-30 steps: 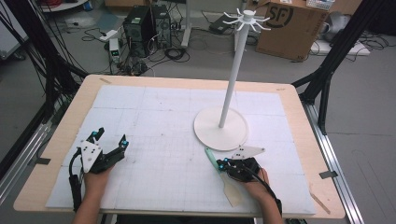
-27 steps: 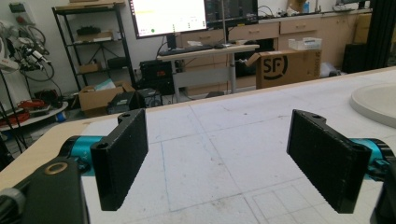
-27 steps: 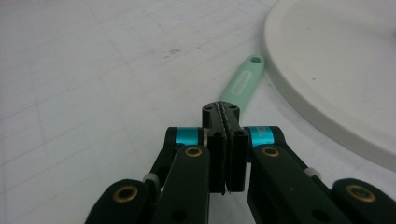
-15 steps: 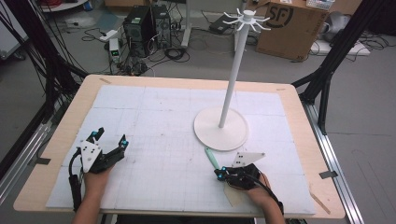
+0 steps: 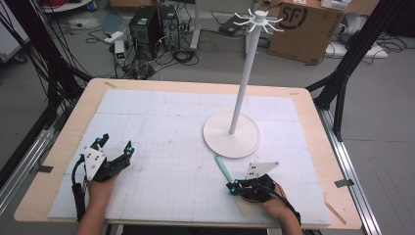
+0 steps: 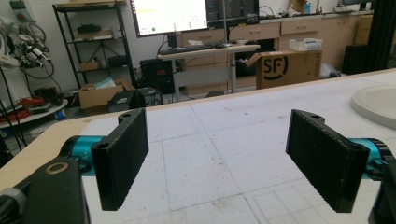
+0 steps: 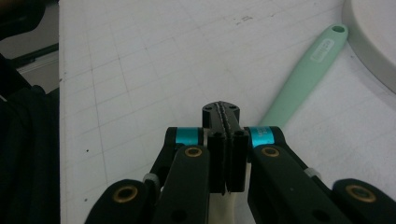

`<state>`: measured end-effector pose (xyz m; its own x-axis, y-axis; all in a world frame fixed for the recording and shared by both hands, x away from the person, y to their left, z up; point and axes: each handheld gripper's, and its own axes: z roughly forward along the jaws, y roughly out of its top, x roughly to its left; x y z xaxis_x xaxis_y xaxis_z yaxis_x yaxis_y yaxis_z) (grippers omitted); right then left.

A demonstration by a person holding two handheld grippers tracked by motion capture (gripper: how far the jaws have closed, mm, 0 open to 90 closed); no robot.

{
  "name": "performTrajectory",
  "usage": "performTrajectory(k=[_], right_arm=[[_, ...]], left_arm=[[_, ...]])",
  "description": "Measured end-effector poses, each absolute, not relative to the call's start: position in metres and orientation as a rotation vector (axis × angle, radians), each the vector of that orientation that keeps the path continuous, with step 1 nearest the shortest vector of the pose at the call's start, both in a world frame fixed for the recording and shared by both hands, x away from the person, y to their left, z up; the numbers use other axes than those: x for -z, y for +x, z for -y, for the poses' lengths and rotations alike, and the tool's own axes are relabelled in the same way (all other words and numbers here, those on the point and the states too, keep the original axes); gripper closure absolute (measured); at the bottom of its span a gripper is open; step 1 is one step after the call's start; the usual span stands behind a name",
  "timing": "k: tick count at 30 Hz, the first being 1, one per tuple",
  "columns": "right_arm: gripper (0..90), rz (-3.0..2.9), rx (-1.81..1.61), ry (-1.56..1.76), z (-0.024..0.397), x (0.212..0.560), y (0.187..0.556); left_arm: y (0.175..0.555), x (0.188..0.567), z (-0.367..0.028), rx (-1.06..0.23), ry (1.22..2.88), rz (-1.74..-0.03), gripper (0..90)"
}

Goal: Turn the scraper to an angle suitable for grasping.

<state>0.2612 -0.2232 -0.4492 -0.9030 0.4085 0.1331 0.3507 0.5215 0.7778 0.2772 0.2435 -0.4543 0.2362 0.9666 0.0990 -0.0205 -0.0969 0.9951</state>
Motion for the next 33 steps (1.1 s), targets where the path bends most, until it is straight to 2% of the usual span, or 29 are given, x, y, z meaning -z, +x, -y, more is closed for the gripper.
performTrajectory(k=[15, 23, 33], right_arm=[[90.0, -2.661, -1.296, 0.72, 0.231, 0.445, 0.261], [90.0, -2.739, -1.221, 0.666, 0.214, 0.445, 0.257], [90.0, -2.75, -1.18, 0.675, 0.22, 0.441, 0.256]], left_arm=[[0.277, 0.454, -0.244, -1.104, 1.377, -0.976, 21.6], [0.277, 0.454, -0.243, -1.102, 1.375, -0.977, 21.6], [0.277, 0.454, -0.243, -1.103, 1.374, -0.977, 21.6]])
